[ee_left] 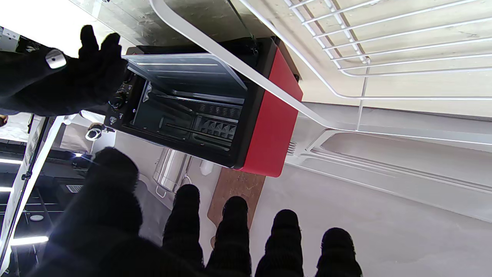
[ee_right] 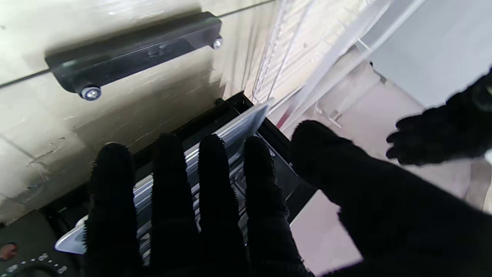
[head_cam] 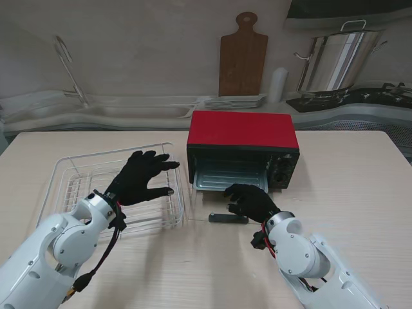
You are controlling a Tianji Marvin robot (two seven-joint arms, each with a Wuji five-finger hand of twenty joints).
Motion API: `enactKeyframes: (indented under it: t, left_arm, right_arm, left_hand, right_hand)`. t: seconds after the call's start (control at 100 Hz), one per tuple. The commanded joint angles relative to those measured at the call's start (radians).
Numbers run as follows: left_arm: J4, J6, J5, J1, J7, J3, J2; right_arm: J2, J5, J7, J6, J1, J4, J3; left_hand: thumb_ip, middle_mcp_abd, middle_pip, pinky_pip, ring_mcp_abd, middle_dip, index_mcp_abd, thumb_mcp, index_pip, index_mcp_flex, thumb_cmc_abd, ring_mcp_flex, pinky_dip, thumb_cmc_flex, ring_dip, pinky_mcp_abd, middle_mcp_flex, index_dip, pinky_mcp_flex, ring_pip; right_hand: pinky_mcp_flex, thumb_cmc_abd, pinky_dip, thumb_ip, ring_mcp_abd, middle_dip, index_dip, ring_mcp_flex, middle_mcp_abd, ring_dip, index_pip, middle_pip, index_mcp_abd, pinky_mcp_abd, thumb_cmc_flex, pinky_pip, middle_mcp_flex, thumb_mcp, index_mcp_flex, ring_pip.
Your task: Slide the trays into the oven
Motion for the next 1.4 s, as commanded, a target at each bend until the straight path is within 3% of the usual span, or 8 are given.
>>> enactKeyframes:
  t: [0.0,0.33,0.56,0.66,0.8,1.02,1.39]
  left_arm:
    - [-0.005,-0.003,0.003,0.008,-0.009,0.000,-0.006]
    - [0.000,-0.006,0.003,0.006,-0.007,0.003,-0.005]
    - [0.002,-0.006,0.004,0.008,-0.005,0.002,-0.006]
    - [0.001,-0.006,0.006,0.010,-0.002,0.001,-0.006]
    - [0.002,-0.004,0.007,0.010,-0.002,0.001,-0.006]
    - [0.003,-0.002,0.008,0.010,-0.002,0.001,-0.006]
    - [0.010,-0.003,0.009,0.005,-0.008,0.003,-0.004]
  right_arm:
    - [-0.002,0.023,0.005,-0.009,0.014,0.020,-0.020]
    - [0.005,-0.151,-0.037,-0.011,0.107,0.129,-0.140]
    - [0.005,-0.194,-0.048,0.016,0.154,0.175,-0.193]
    - [0.000,-0.201,-0.069,0.021,0.168,0.194,-0.207]
    - [-0.009,-0.189,-0.088,0.037,0.192,0.219,-0.226]
    - [-0.034,-0.148,-0.137,0.068,0.246,0.276,-0.259]
    - [-0.074,-0.087,-0.186,0.123,0.353,0.377,-0.328]
  left_hand:
    - [0.035,-0.013,0.001,-0.051,-0.024,0.007,0.014,-0.026,0.000,-0.028,0.028,-0.029,-0.009,0.016,-0.008,-0.027,-0.032,0.014,-0.012,-0.018]
    - [0.036,-0.011,0.000,-0.050,-0.014,0.006,0.013,-0.027,0.000,-0.028,0.029,-0.031,-0.007,0.017,-0.008,-0.026,-0.033,0.014,-0.013,-0.017]
    - [0.036,-0.012,0.000,-0.050,-0.024,0.006,0.012,-0.028,-0.001,-0.028,0.029,-0.031,-0.007,0.017,-0.008,-0.026,-0.033,0.014,-0.013,-0.018]
    - [0.036,-0.013,0.000,-0.050,-0.015,0.006,0.013,-0.028,0.000,-0.027,0.029,-0.030,-0.006,0.018,-0.008,-0.026,-0.033,0.015,-0.013,-0.018]
    - [0.036,-0.011,0.001,-0.050,-0.019,0.006,0.012,-0.029,0.000,-0.028,0.029,-0.030,-0.006,0.018,-0.009,-0.026,-0.031,0.015,-0.013,-0.018]
    - [0.036,-0.013,0.000,-0.050,-0.022,0.006,0.014,-0.029,0.000,-0.027,0.029,-0.030,-0.006,0.018,-0.009,-0.026,-0.033,0.015,-0.013,-0.018]
    - [0.036,-0.011,0.001,-0.050,-0.018,0.006,0.013,-0.030,-0.001,-0.028,0.030,-0.030,-0.006,0.019,-0.010,-0.027,-0.033,0.015,-0.012,-0.017]
  right_hand:
    - [-0.009,0.016,0.018,0.046,-0.031,-0.012,-0.014,-0.028,-0.041,-0.014,0.011,-0.017,-0.022,-0.019,-0.041,-0.009,-0.017,-0.001,-0.042,-0.018]
    - [-0.091,0.059,-0.020,0.048,-0.076,-0.021,-0.026,-0.101,-0.057,-0.042,0.006,-0.046,-0.016,-0.066,-0.086,-0.104,-0.066,-0.034,-0.061,-0.085]
    - [-0.174,0.085,-0.106,0.053,-0.128,-0.071,-0.101,-0.159,-0.033,-0.141,-0.049,-0.165,0.032,-0.230,-0.101,-0.267,-0.126,-0.056,-0.106,-0.273]
    - [-0.193,0.091,-0.130,0.053,-0.133,-0.091,-0.125,-0.149,-0.029,-0.199,-0.078,-0.213,0.043,-0.271,-0.106,-0.311,-0.143,-0.060,-0.127,-0.372]
    - [-0.174,0.099,-0.127,0.054,-0.116,-0.090,-0.127,-0.114,-0.022,-0.213,-0.076,-0.212,0.049,-0.244,-0.113,-0.299,-0.127,-0.065,-0.124,-0.392]
    - [-0.158,0.096,-0.068,0.055,-0.100,-0.015,-0.058,-0.129,-0.017,-0.092,0.024,-0.039,0.040,-0.208,-0.123,-0.187,-0.127,-0.053,-0.105,-0.182]
    - [-0.156,0.095,-0.056,0.054,-0.106,-0.011,-0.044,-0.146,-0.024,-0.069,0.024,-0.023,0.033,-0.197,-0.130,-0.168,-0.137,-0.053,-0.113,-0.141]
